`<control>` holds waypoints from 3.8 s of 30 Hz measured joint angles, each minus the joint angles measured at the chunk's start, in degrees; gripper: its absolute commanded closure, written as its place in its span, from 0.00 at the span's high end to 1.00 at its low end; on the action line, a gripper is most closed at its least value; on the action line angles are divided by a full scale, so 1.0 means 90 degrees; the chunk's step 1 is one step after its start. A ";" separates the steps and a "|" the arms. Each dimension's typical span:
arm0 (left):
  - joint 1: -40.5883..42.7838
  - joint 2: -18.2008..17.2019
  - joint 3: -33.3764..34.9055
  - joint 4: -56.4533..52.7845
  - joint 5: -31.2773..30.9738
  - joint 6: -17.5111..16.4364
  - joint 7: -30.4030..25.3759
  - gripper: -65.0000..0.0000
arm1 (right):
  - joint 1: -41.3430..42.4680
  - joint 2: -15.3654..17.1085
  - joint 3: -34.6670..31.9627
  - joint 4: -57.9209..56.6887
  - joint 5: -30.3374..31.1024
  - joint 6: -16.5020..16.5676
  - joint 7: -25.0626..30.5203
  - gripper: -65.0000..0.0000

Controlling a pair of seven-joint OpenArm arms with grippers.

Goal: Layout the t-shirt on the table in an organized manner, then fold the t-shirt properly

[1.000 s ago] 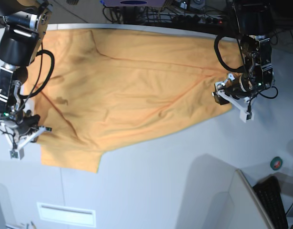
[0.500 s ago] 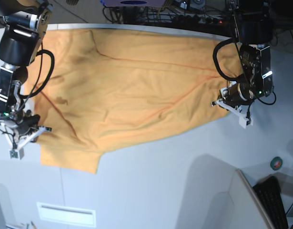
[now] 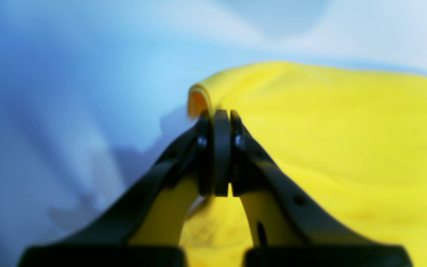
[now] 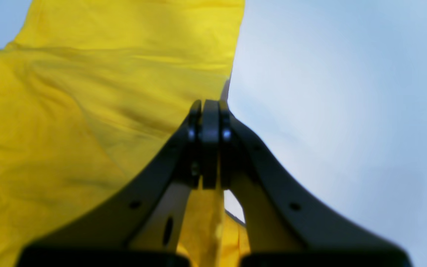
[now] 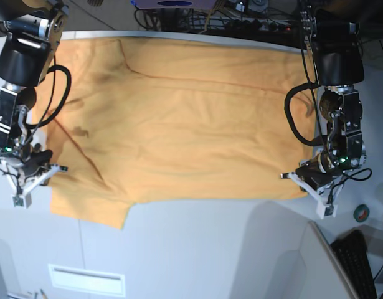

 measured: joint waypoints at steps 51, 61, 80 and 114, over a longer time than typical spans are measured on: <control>0.2701 0.0389 0.3823 0.1741 0.4835 -0.0092 -0.0019 0.00 | 0.0000 -0.0032 0.0000 0.0000 -0.0002 0.0002 0.0012 0.00; 0.2749 0.0333 0.3832 0.1787 0.4906 -0.0095 -0.0002 0.44 | 0.0002 -0.0034 0.0000 0.0000 -0.0002 0.0002 0.0012 0.00; 0.3893 0.0313 0.2652 0.4124 0.2990 -0.0420 -0.0080 0.61 | 0.0000 -0.0036 0.0000 0.0000 -0.0005 0.0000 0.0002 0.00; 0.1486 -0.0306 0.2373 -0.0022 -0.3337 -0.0333 -0.0027 0.39 | 0.0024 0.0034 -0.0316 -0.0219 -0.0010 0.0002 0.0036 0.00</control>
